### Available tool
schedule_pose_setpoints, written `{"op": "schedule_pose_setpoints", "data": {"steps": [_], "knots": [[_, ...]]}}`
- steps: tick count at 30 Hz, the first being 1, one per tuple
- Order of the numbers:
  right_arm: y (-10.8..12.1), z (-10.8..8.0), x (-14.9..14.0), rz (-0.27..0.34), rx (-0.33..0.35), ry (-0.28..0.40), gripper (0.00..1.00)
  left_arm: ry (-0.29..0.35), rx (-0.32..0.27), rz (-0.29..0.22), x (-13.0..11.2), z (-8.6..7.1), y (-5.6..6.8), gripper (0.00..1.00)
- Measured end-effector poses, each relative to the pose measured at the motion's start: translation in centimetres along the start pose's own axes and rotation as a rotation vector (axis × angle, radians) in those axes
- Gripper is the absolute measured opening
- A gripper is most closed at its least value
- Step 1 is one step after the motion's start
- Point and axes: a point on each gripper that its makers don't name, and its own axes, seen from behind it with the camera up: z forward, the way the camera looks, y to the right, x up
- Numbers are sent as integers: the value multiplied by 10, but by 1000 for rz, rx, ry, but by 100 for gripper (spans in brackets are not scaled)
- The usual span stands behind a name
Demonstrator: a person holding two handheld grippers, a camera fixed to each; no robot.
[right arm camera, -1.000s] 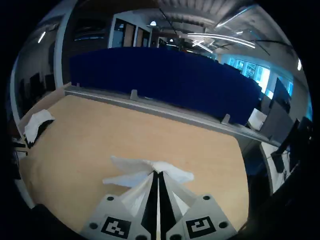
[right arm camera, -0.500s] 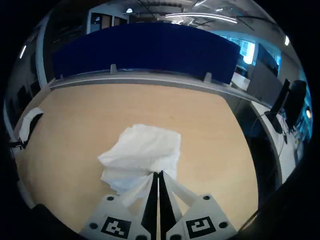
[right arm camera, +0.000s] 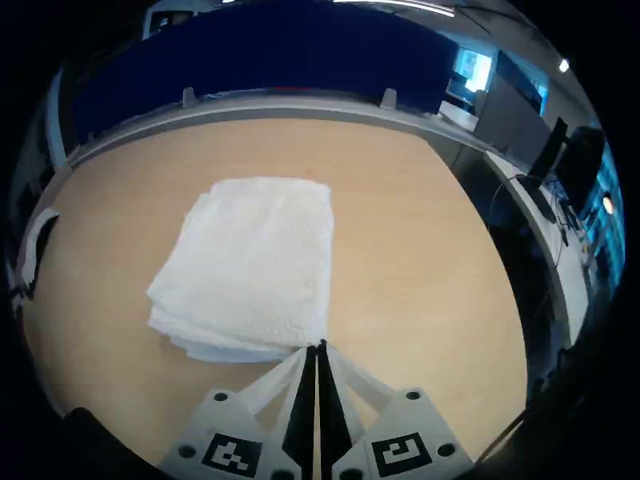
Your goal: Fold towel
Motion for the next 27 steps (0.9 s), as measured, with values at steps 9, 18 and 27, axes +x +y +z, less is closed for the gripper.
{"op": "schedule_pose_setpoints", "data": {"steps": [9,18,27], "knots": [[1,0,3,9,-13,9,9,2,4,0,3,2,-3,93],[8,-12,5,-8,-56,36,56,4,-1,3,5,3,-2,93],[24,-28,8,11,-127,62,75,8,-4,1,7,-1,-3,93]]}}
